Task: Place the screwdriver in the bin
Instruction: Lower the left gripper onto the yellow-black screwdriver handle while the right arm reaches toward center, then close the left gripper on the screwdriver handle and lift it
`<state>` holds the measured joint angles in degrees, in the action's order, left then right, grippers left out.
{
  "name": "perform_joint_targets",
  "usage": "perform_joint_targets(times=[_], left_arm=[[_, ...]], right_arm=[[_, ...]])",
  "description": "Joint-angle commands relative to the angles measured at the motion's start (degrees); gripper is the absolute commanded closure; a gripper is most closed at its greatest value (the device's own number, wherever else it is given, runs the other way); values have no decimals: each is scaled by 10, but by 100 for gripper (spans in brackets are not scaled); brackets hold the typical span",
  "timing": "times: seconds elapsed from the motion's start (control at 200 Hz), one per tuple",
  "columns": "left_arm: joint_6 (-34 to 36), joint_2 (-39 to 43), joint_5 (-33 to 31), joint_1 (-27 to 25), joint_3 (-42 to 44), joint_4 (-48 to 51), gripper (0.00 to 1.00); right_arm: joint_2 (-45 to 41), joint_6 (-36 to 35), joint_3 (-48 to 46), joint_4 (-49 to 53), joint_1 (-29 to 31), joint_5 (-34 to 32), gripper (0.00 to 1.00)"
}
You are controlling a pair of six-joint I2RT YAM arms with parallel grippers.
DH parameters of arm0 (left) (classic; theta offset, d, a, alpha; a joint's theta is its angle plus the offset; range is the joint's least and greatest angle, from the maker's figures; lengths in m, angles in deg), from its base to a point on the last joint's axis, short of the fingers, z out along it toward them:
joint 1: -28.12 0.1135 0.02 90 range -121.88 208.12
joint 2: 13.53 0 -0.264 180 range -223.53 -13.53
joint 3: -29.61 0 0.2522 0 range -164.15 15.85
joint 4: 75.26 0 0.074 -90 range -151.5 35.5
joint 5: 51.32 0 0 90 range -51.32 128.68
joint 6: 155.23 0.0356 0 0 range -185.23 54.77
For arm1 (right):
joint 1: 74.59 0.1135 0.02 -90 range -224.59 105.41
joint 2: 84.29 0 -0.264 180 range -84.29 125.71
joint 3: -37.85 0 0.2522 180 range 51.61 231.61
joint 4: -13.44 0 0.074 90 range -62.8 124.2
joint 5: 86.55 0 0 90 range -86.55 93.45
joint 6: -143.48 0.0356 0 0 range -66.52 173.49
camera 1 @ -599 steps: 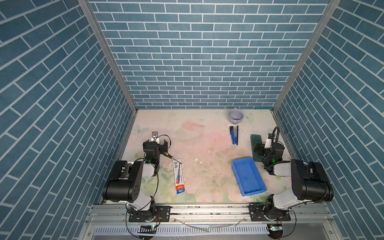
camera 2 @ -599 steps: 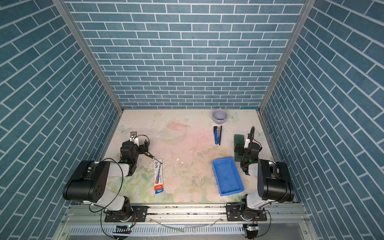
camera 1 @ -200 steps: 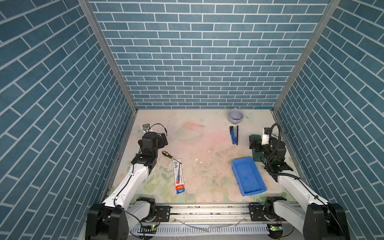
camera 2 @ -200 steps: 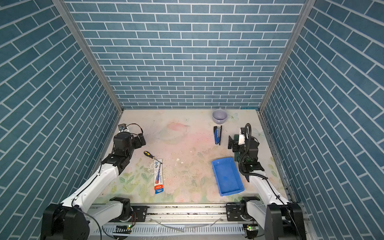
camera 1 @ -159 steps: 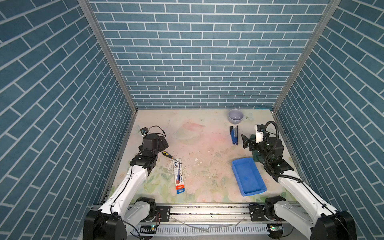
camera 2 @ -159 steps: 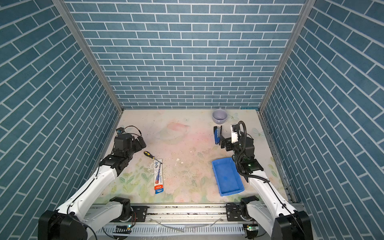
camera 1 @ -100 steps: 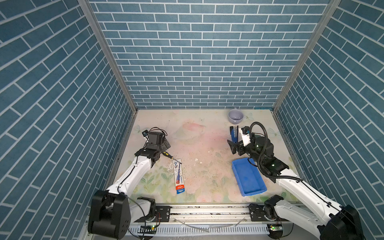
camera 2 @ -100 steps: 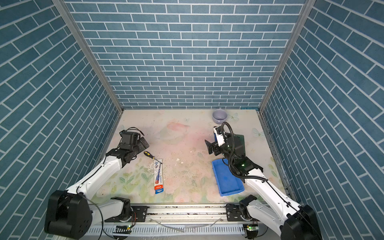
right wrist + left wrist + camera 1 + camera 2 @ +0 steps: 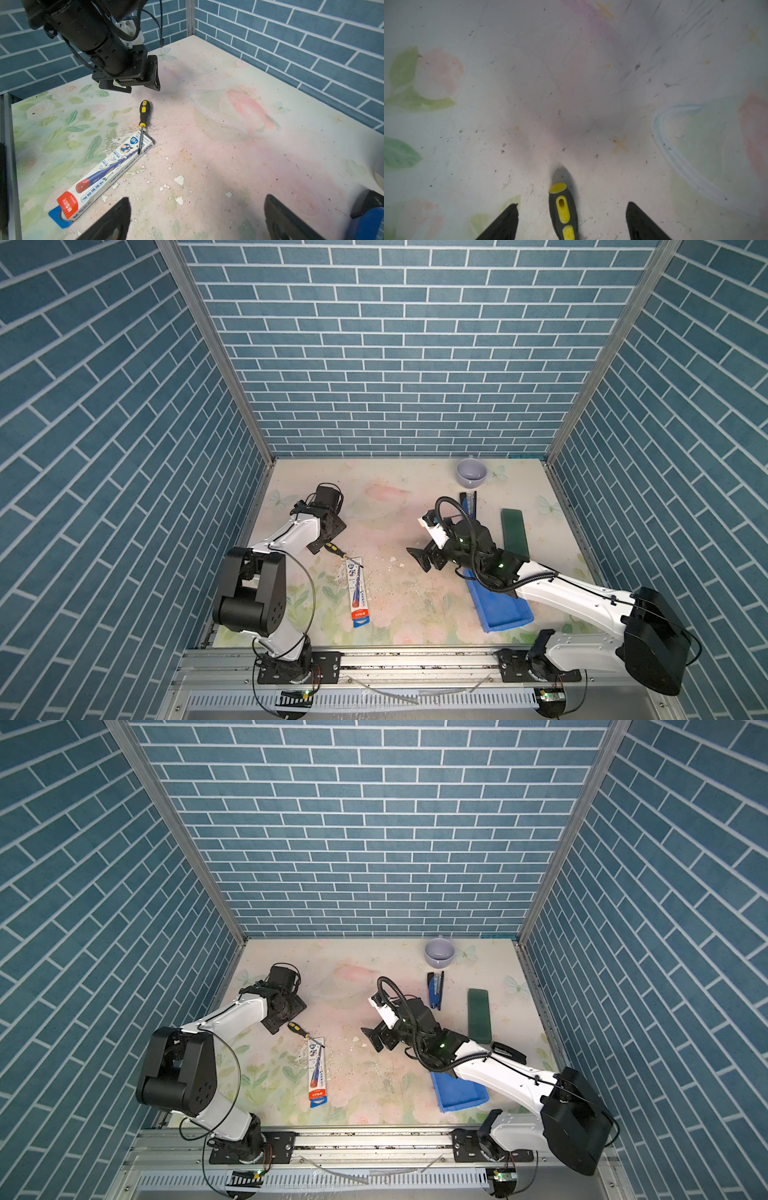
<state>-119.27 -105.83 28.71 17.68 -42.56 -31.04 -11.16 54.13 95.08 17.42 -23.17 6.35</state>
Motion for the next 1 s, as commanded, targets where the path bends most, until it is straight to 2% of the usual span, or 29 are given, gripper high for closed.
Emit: perform_joint_targets(times=[0.0,0.415,0.495,0.695,0.996], left_arm=[[-27,-11,3,-3,-4,44,23],[-40,-62,46,-5,7,9,46],[-45,-64,50,-4,12,1,54],[-48,-68,48,-4,18,-6,69],[-59,-55,42,-5,31,-15,84]], right_arm=[[8,3,25,-23,5,3,1],[15,-6,37,0,6,-6,1],[17,-7,37,1,6,-6,1],[29,-9,45,3,7,8,1],[21,-6,41,0,8,-7,1]])
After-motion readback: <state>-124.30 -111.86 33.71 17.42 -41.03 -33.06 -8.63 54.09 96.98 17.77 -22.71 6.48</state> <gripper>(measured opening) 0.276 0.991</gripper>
